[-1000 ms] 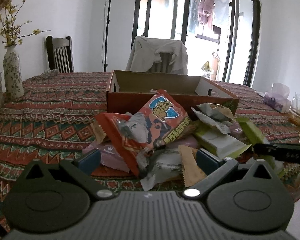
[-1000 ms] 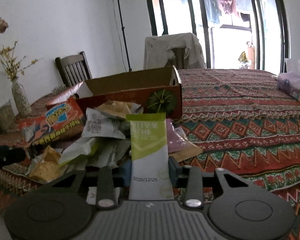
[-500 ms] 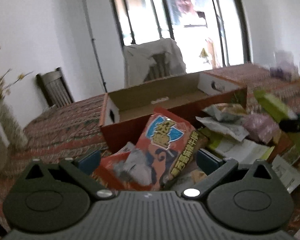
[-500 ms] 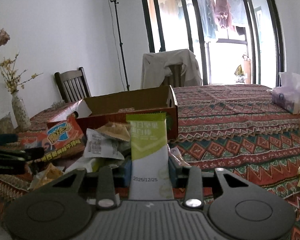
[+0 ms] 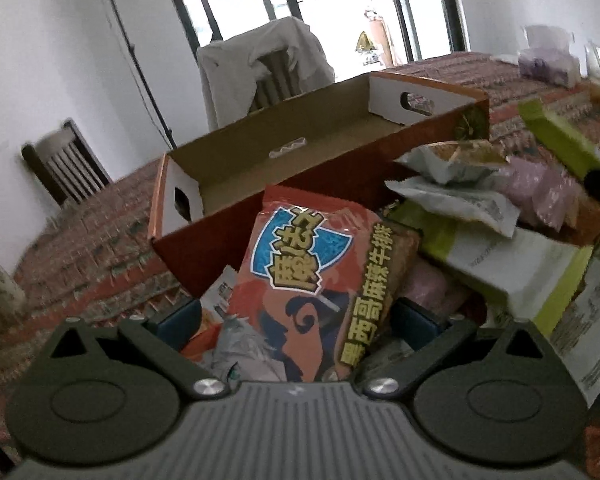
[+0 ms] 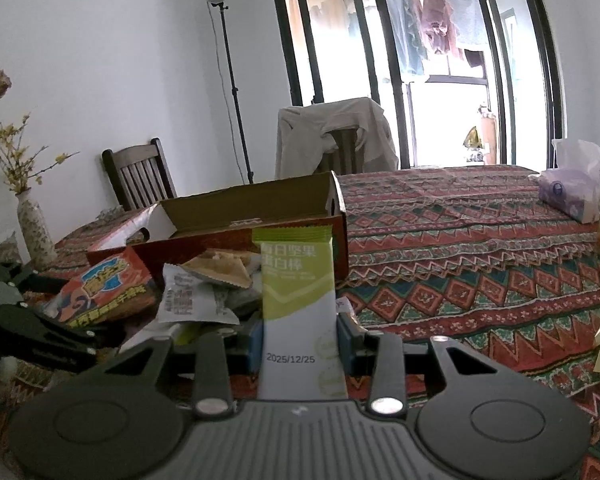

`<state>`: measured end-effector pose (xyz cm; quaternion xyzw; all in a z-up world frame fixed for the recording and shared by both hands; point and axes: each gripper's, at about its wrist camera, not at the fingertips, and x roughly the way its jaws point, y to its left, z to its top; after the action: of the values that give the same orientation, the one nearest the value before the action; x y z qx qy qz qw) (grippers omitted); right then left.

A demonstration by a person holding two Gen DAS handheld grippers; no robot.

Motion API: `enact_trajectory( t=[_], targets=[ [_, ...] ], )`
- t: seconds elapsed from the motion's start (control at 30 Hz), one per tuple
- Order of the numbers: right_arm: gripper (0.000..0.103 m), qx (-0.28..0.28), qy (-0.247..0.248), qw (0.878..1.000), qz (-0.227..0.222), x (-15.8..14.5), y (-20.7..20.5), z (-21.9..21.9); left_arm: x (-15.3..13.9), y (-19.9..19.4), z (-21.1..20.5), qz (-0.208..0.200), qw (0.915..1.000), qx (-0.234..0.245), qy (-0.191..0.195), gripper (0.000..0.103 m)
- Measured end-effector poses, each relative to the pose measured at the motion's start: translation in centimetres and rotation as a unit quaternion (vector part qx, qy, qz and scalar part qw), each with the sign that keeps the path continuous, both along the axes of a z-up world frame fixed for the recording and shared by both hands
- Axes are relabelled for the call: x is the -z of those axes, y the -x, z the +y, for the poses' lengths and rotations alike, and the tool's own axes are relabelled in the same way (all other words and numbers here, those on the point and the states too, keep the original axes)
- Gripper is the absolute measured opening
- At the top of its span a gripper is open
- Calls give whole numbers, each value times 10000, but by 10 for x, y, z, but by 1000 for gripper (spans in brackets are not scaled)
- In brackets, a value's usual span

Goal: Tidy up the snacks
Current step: 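Grasp the orange chip bag with the left gripper while the right grasps the green-white packet, then carry both packets over the cardboard box and open both grippers to drop them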

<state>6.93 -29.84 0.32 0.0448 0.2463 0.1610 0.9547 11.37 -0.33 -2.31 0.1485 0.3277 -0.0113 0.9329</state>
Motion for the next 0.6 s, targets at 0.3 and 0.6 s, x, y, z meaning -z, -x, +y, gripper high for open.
enact_trajectory(
  t=[0.3,0.6],
  targets=[
    [37,-12,-27,10000,-16,0,0,-1,-11,16,16,-122,9981,98,592,59],
    [37,-16,-25,10000,-84,-4,3,-1,-38,34,20,-627,9941,-40,884,58]
  ],
)
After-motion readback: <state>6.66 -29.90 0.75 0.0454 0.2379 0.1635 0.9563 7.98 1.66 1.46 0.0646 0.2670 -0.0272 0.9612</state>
